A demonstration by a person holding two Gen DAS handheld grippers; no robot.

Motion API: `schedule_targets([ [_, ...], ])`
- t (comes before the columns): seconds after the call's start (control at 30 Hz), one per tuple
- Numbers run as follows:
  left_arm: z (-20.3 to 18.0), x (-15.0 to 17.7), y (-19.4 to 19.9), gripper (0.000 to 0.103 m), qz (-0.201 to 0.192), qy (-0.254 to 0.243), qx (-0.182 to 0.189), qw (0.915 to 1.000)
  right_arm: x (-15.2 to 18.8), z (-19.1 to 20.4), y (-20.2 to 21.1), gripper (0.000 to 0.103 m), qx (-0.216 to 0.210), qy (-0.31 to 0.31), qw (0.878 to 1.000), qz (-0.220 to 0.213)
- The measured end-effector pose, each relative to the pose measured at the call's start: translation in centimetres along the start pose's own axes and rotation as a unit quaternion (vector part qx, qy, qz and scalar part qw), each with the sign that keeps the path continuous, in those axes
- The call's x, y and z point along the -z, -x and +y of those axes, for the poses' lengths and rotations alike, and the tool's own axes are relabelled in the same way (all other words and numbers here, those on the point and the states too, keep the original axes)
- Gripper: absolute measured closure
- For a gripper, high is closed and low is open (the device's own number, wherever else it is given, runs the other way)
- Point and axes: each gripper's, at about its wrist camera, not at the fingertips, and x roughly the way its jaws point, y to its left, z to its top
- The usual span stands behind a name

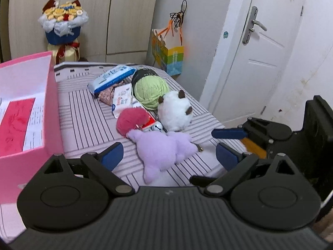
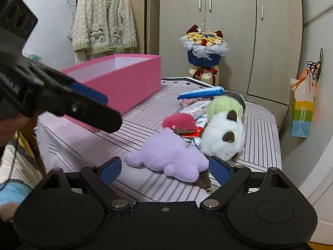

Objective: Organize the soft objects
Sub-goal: 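Move the left tool to the lilac plush toy and grasp it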

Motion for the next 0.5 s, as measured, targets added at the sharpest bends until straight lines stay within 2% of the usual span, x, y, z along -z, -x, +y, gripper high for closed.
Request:
schedule_targets([
  [0.07,-0.1,0.1,-1.3,0.007,0.001,-0.006,-0.013,0.9999,0.5,-0.1,-1.0,0.01,0.009,-0.002,1.0,-0.001],
  [0.17,0.4,-0.1,-3.1,0.007,0.012,0.006,-0.01,0.9999,1.1,-0.1,-2.1,0.01,0.009,-0.009,1.0,-0.007],
  [0.3,1.5,0.0,-5.5,0.019,0.032,0.038,-0.007,0.9987,1.3,0.1,-3.2,0.01,0.014,-0.008,1.0,-0.009],
  [0.4,2.1,0.3,-6.9,0.02,0.039,0.054,-0.015,0.9977,1.4,-0.1,-3.9,0.008,0.024,-0.025,0.999,-0.011],
  [0.5,2.6,0.6,-7.6,0.036,0.04,0.068,-0.022,0.9966,1.6,-0.7,-4.3,0.006,0.02,-0.061,0.998,-0.011],
])
